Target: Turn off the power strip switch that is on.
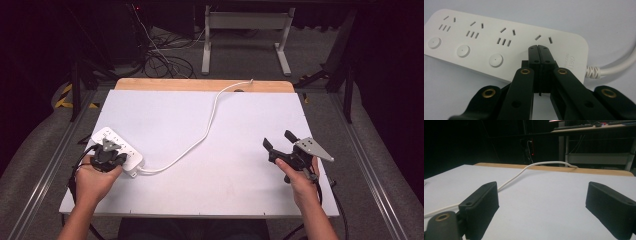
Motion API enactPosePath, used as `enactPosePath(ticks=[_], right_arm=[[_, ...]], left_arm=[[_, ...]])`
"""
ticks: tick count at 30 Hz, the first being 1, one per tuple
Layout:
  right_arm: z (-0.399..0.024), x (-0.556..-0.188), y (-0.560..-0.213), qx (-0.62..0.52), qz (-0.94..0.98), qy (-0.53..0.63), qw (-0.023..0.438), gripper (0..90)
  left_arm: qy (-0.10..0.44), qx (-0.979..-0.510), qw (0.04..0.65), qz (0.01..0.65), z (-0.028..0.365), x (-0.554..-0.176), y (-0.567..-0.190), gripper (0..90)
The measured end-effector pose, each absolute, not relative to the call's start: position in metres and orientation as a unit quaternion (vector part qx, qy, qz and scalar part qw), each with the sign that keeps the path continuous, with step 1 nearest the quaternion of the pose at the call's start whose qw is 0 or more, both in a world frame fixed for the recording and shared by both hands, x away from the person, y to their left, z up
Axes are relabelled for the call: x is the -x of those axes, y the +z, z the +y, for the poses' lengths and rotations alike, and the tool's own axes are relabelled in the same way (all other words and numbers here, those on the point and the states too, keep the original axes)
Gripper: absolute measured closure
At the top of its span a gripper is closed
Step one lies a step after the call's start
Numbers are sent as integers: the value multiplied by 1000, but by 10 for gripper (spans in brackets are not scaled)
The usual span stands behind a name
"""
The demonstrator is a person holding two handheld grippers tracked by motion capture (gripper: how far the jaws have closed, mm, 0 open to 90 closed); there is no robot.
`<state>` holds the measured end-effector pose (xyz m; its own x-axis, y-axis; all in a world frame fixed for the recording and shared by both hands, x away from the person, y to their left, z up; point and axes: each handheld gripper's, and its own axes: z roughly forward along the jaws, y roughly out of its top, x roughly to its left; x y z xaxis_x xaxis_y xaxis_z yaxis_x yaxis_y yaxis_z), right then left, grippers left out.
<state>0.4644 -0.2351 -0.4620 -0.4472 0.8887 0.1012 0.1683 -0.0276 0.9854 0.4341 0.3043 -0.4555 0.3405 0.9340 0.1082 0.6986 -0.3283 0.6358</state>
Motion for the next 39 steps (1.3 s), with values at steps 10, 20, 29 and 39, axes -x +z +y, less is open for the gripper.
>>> enactPosePath(ticks=[10, 20, 29, 39], right_arm=[[-240, -463, -463, -429, 621, 577, 312, 115], [-240, -462, -462, -428, 620, 577, 314, 117], [-238, -464, -462, -426, 622, 577, 313, 118], [-240, -464, -461, -428, 620, 578, 313, 121]], left_arm=[[201, -760, 289, 546, 322, -435, -456, 900], [190, -758, 297, 549, 326, -433, -457, 900], [188, -757, 302, 549, 327, -433, -457, 900], [186, -744, 322, 555, 330, -435, -457, 900]])
